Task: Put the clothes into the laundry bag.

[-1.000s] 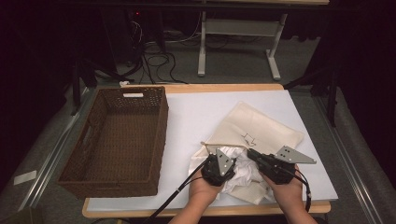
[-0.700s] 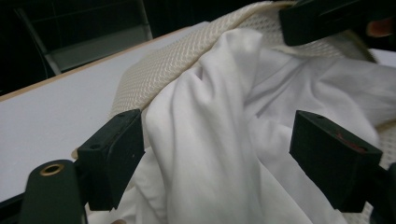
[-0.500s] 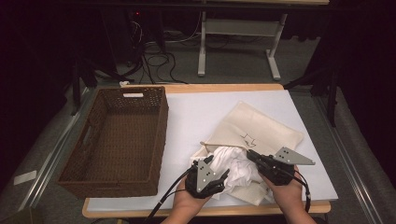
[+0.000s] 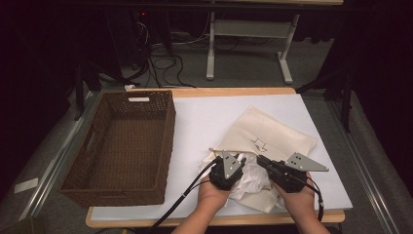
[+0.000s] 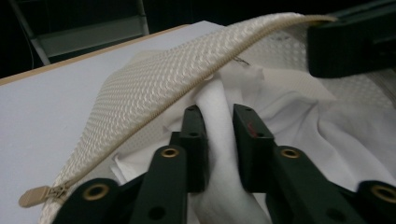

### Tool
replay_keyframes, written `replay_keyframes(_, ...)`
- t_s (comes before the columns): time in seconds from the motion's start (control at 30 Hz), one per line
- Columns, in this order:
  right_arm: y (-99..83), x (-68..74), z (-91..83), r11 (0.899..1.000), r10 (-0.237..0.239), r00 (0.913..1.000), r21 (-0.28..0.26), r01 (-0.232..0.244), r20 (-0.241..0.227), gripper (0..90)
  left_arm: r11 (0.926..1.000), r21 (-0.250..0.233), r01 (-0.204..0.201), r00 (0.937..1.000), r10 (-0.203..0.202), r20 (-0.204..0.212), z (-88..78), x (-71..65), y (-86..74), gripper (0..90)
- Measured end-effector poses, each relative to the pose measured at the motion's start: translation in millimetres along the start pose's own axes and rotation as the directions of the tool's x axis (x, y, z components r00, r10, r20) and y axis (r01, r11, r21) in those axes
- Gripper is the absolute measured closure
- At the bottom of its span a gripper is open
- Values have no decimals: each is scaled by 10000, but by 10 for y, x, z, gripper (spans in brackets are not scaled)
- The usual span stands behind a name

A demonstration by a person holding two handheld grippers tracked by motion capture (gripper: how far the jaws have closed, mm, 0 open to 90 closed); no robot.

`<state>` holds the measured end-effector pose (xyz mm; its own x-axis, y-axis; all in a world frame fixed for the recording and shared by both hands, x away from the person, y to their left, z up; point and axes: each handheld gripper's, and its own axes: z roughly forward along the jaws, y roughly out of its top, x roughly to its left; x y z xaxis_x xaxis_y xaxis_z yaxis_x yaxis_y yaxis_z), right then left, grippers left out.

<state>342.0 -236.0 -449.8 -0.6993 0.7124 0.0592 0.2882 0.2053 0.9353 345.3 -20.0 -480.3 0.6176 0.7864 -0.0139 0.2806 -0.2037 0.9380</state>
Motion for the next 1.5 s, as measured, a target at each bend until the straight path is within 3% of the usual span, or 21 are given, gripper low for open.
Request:
replay_keyframes(0.07,-4,-10,-11,10000,36,10000,-16,-36,-29,875,9989,-438,-175,9996,185,225,-108,7,-23,547)
replay_keyframes(0.17,-10,-11,-20,10000,-11,10000,-17,11,-35,875,9930,-1051,-545,9985,549,14,-332,31,-64,361)
replay_keyframes(0.23,-12,-8,-19,10000,-1,10000,2,1,-50,875,9927,-1121,-438,9990,447,54,-432,60,-87,288)
replay_keyframes(0.27,-12,2,-14,10000,-45,10000,24,46,-33,875,9943,-1046,-183,9994,212,269,-560,103,-165,254)
replay_keyframes(0.3,-12,10,-13,10000,-30,10000,42,30,-14,875,9943,-1046,-183,9994,212,269,-560,103,-165,240)
replay_keyframes(0.37,-12,19,-7,9999,-71,10000,71,71,5,875,9962,-867,78,9994,-48,352,-638,118,-287,225)
replay_keyframes(0.4,-12,18,-1,9999,-111,9999,67,111,20,875,9965,-758,344,9986,-313,418,-640,109,-422,218)
replay_keyframes(0.5,-12,22,6,10000,-53,10000,80,52,65,875,9986,-214,477,9973,-464,566,-526,56,-509,248)
replay_keyframes(0.6,-23,33,-8,9999,-57,9999,97,56,100,874,9987,-218,460,9976,-448,532,-494,24,-523,483)
replay_keyframes(0.63,-29,31,-13,9999,-89,9999,117,87,102,874,9992,-294,256,9990,-245,379,-483,-13,-525,617)
replay_keyframes(0.7,-39,21,-17,9999,-9,9999,108,7,120,875,9998,-112,157,9997,-155,186,-472,-18,-514,794)
replay_keyframes(0.77,-42,14,-15,9999,4,10000,141,-6,90,875,9998,-51,182,9998,-182,73,-456,-3,-495,865)
replay_keyframes(0.83,-42,15,-11,9999,-36,10000,141,34,88,875,9998,12,207,9997,-207,131,-431,4,-475,872)
replay_keyframes(0.87,-38,29,-6,9998,-82,9999,158,81,89,874,10000,-33,-36,10000,36,82,-359,-1,-403,874)
replay_keyframes(1.13,-19,-2,17,10000,-12,10000,40,12,4,875,9994,-267,239,9997,-240,-37,100,-97,-90,873)
replay_keyframes(1.27,-19,-16,14,10000,58,10000,20,-58,-60,875,9992,-279,270,9995,-274,-151,196,-90,-59,848)
replay_keyframes(1.33,-20,-9,6,10000,87,10000,34,-87,-36,874,9988,-336,360,9993,-361,-38,186,-75,-59,776)
replay_keyframes(1.37,-19,-8,-1,10000,25,10000,15,-25,-33,874,9978,-571,332,9990,-314,316,104,-49,-67,713)
replay_keyframes(1.43,-21,-2,-7,10000,14,10000,21,-14,-33,874,9975,-649,295,9988,-268,415,64,-40,-69,609)
replay_keyframes(1.47,-23,2,-7,10000,5,10000,30,-5,-59,874,9958,-915,21,9988,24,492,-91,-21,-86,542)
replay_keyframes(1.5,-23,2,-7,10000,5,10000,30,-5,-59,874,9958,-915,21,9988,24,492,-91,-21,-86,492)
